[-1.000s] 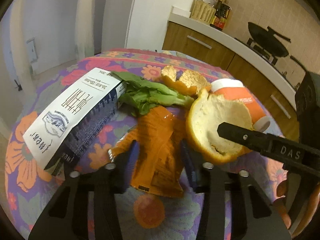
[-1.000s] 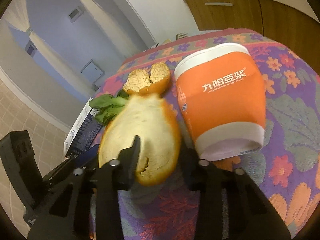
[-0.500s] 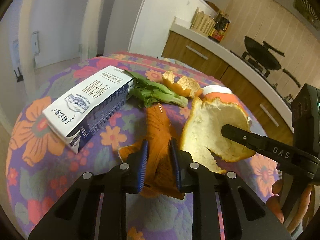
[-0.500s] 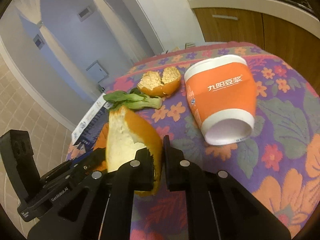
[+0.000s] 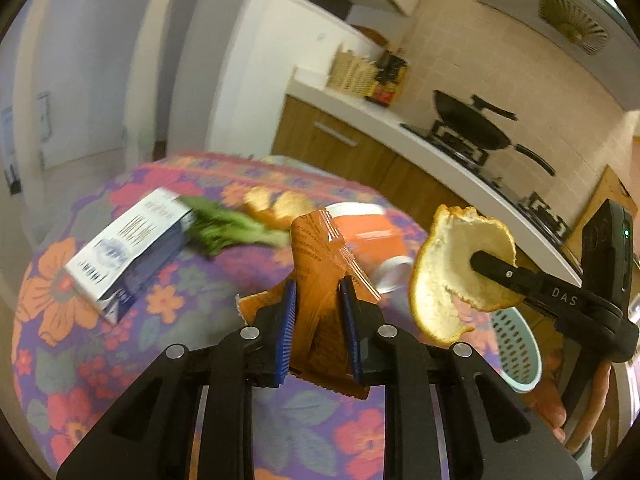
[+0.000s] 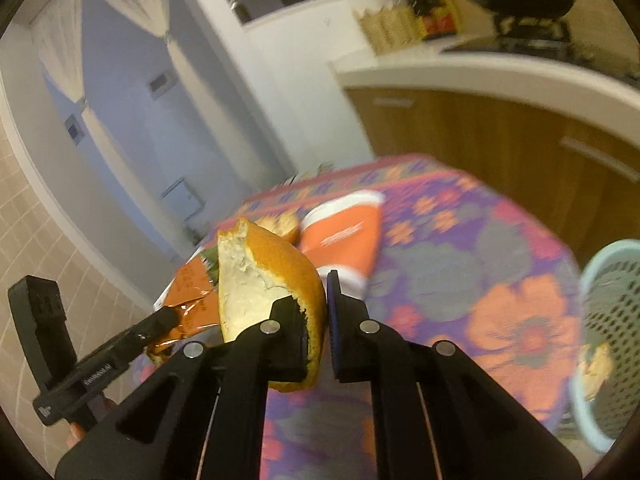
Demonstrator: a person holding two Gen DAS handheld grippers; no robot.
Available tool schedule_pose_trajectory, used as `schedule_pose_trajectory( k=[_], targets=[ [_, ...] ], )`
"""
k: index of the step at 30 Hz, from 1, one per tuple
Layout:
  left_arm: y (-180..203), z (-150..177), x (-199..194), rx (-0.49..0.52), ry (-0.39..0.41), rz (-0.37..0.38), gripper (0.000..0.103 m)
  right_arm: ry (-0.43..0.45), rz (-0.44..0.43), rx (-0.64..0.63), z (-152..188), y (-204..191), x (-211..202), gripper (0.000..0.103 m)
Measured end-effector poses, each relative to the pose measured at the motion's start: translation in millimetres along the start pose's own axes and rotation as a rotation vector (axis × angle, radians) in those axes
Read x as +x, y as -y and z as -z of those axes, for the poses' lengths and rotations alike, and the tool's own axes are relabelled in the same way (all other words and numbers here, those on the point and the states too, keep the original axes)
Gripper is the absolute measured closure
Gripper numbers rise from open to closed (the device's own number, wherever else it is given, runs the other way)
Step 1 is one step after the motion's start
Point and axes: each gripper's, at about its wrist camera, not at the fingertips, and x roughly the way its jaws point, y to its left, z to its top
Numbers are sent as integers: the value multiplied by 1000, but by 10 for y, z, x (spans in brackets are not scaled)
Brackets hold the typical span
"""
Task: Collect trash
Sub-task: 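Carry the snack bag and peel half over the wastebasket and open both tools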
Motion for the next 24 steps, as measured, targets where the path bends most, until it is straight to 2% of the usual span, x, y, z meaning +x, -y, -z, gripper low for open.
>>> schedule_pose_trajectory(
  k=[3, 12, 17, 24],
  targets=[
    [231, -44, 49, 47, -11, -3, 83, 58, 52, -17, -47, 146, -264, 97],
    [1021, -126, 264, 201, -41, 91, 83, 179, 176, -25, -71, 584, -918, 97],
    [1494, -68, 480, 273, -95, 150, 83, 212, 233, 24, -49, 975, -1211, 97],
    [2158, 39, 821, 387, -165, 201, 83, 206, 357, 91, -36, 1525, -1478, 97]
  ],
)
